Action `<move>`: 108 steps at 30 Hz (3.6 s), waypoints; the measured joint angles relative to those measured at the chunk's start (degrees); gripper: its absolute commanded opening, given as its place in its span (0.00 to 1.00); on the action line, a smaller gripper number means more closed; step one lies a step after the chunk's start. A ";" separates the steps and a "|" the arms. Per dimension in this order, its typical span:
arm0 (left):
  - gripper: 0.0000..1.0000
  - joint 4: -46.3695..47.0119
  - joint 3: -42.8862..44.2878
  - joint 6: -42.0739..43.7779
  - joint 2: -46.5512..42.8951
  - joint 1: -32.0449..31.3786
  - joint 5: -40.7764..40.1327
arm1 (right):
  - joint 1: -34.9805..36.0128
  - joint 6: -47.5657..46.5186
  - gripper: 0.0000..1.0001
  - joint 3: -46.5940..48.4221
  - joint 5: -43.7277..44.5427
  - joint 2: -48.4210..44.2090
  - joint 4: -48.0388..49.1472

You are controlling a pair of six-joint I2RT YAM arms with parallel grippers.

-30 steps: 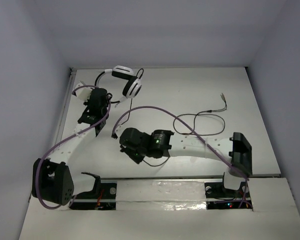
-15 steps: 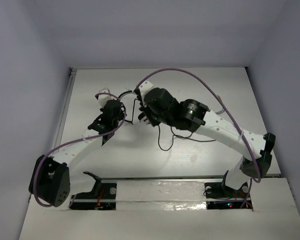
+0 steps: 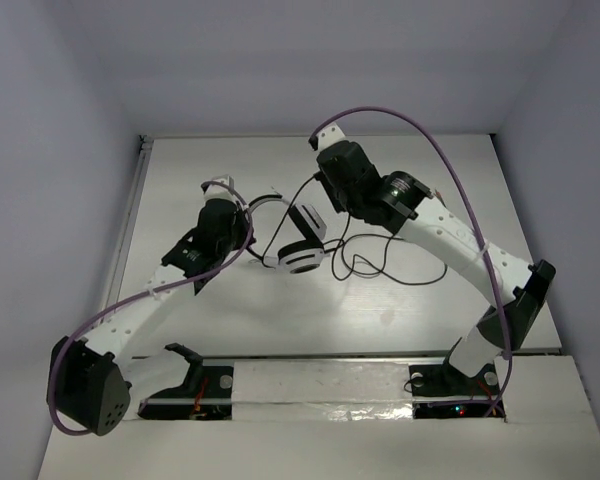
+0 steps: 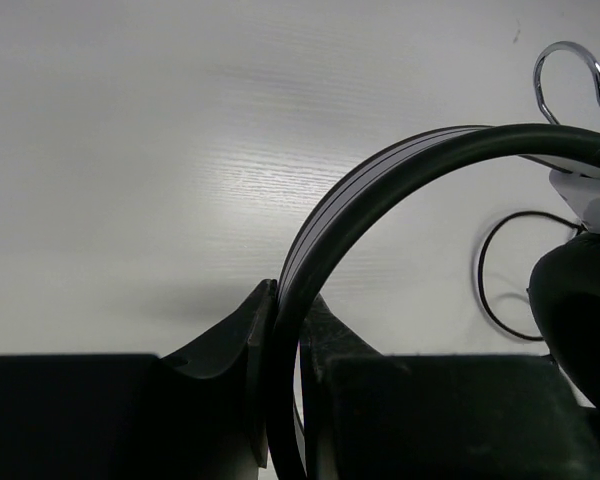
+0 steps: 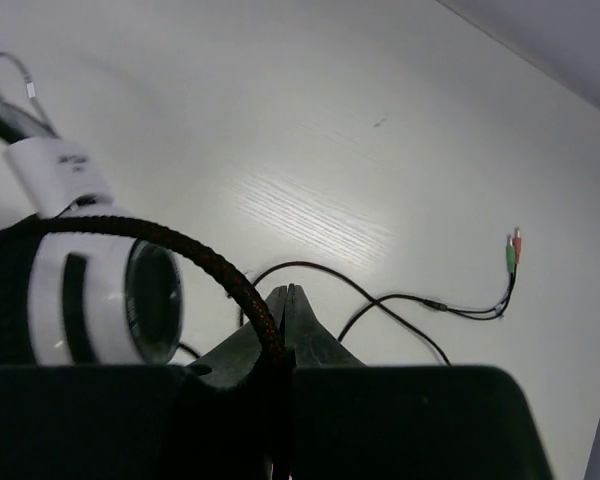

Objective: Wrap the headphones

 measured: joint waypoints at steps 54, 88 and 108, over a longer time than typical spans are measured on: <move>0.00 -11.80 32.33 -0.92 5.03 12.70 26.67 | -12.37 26.69 0.38 -47.15 -57.07 5.97 82.16; 0.00 4.11 28.83 -13.35 20.50 18.67 -9.77 | 19.45 30.75 0.26 -53.42 -62.10 1.22 71.32; 0.00 -0.94 18.71 0.28 20.65 0.20 -29.83 | 13.35 13.77 0.00 -20.04 -34.34 -17.49 25.20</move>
